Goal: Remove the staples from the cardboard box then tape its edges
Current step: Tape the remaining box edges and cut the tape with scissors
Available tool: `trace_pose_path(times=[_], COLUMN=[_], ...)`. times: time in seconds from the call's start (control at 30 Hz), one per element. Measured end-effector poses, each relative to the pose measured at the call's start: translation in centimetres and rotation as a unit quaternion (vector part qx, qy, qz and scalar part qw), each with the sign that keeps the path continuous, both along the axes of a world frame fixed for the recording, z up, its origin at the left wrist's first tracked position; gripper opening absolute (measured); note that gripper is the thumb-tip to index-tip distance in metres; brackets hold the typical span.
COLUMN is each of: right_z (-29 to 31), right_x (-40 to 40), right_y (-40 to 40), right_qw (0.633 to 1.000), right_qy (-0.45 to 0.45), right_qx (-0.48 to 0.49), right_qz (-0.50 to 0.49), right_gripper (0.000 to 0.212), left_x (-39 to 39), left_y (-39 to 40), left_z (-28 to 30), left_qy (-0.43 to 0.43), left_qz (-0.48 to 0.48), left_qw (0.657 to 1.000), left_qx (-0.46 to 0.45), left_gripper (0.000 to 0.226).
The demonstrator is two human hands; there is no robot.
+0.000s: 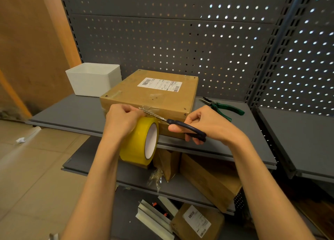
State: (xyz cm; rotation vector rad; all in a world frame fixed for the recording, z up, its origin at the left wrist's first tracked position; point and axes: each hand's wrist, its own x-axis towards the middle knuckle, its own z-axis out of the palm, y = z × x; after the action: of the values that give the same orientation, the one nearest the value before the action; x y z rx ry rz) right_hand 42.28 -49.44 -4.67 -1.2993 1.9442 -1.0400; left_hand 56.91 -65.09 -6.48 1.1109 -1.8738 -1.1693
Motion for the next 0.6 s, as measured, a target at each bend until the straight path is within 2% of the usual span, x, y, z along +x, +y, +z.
trace_pose_path(times=[0.4, 0.6], right_z=[0.06, -0.05], right_x=[0.41, 0.85], right_y=[0.08, 0.21], right_qw=[1.000, 1.000], right_qy=[-0.006, -0.005], right_qx=[-0.014, -0.017], right_qz=[0.002, -0.003], right_gripper=[0.032, 0.034], left_x=[0.20, 0.67], left_y=[0.12, 0.40], left_z=[-0.19, -0.38], left_qy=[-0.011, 0.008], left_qz=[0.008, 0.000], left_qw=[1.000, 1.000], left_qx=[-0.008, -0.002], left_gripper=[0.017, 0.017])
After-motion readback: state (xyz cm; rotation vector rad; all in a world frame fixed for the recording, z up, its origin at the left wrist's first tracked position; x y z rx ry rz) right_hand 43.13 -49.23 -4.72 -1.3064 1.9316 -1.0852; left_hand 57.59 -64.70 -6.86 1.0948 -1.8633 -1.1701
